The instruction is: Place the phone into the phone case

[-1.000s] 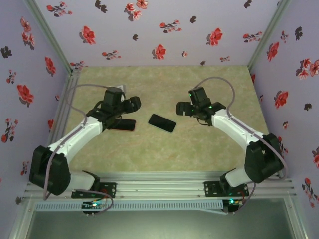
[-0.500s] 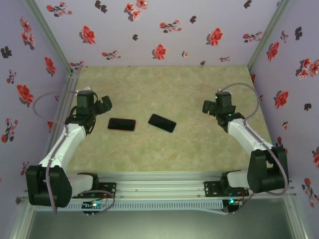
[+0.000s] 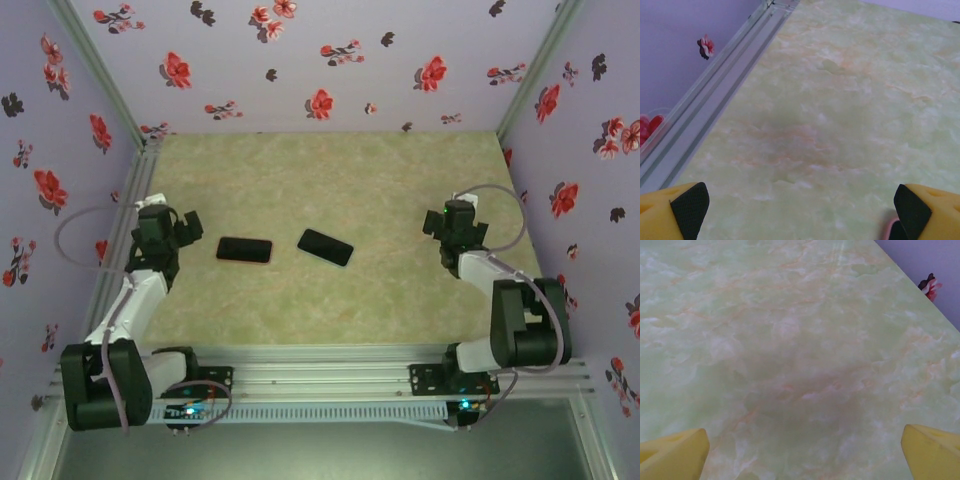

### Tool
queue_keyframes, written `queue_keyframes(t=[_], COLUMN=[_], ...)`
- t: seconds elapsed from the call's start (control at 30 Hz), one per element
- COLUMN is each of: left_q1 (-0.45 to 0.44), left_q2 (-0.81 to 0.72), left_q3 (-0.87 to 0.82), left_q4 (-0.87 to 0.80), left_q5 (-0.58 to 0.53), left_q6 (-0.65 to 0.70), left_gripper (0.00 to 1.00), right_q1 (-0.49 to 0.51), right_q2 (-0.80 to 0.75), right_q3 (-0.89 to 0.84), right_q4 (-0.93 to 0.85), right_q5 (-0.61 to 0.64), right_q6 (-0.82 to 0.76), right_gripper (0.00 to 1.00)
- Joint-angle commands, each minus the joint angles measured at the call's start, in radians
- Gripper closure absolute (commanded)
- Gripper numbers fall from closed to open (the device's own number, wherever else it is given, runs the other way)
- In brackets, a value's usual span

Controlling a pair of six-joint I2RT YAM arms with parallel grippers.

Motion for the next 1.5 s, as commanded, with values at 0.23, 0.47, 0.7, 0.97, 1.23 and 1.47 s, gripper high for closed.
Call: queue_keyframes(t=[0.23, 0.47, 0.7, 0.97, 1.23, 1.47], left_q1=[0.016, 0.015, 0.013, 0.008, -0.004, -0.004], left_q2=[0.142, 0.291, 0.422, 0.425, 0.425, 0.425], left_q3=[-0.197, -0.286, -0.254, -0.195, -0.193, -0.193], left_q4=[0.568, 0.895, 0.946, 0.830, 0.829, 0.829], left_q5=[0.055, 0.150, 0.212, 0.234, 0.207, 0.207], left_q6=[0.097, 0.143, 0.165, 0.174, 0.203, 0.203], left_gripper=[0.00, 0.00, 0.00, 0.00, 0.00, 0.00], right_q1=[-0.011, -0.024, -0.032, -0.032, -0.033, -0.033], right_q2=[0.098, 0.143, 0.135, 0.137, 0.136, 0.136], right_q3=[-0.120, -0.228, -0.200, -0.202, -0.203, -0.203], right_q4=[0.409, 0.655, 0.581, 0.587, 0.587, 0.587], right_q5=[-0.023, -0.085, -0.132, -0.131, -0.131, -0.131], right_q6=[-0.046, -0.052, -0.057, -0.057, -0.057, -0.057], right_gripper=[0.01, 0.01, 0.01, 0.01, 0.01, 0.01])
